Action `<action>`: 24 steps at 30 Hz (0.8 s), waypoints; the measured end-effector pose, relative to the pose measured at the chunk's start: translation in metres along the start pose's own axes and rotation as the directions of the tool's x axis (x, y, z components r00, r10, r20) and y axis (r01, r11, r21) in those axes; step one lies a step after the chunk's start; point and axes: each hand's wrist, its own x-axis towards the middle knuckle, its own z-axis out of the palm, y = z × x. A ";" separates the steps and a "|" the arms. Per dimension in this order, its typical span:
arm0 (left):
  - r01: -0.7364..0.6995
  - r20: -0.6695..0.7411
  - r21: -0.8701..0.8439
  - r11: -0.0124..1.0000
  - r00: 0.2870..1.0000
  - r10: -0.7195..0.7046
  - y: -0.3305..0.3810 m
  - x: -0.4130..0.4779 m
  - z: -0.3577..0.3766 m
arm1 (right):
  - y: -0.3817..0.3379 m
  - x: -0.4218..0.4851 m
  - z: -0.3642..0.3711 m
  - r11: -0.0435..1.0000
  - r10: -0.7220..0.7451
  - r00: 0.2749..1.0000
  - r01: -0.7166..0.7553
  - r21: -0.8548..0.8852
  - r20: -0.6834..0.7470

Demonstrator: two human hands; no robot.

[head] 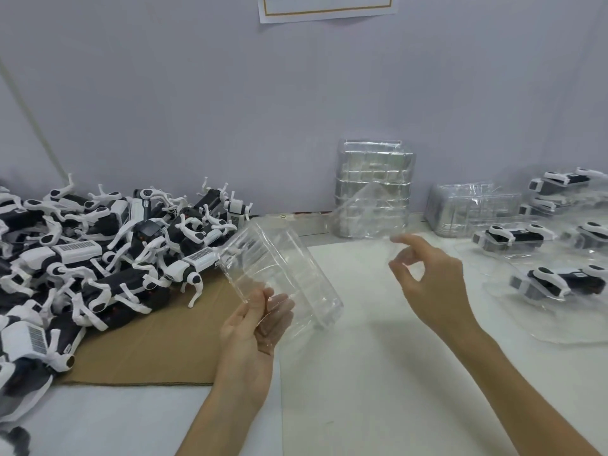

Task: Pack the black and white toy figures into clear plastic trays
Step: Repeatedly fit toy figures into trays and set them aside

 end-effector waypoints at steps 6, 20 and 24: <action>0.028 -0.049 0.022 0.999 0.998 -0.027 0.005 0.000 0.002 | 0.011 0.002 -0.007 0.979 0.051 0.999 -0.050 -0.197 0.000; 0.213 0.175 -0.034 0.976 0.963 -0.205 -0.007 -0.003 0.001 | -0.010 0.019 -0.009 0.956 -0.274 0.945 0.246 -0.159 -0.182; 0.243 0.180 -0.068 0.968 0.957 -0.227 -0.011 -0.001 -0.001 | -0.019 0.075 -0.019 0.901 -0.404 0.886 0.343 -0.267 -0.226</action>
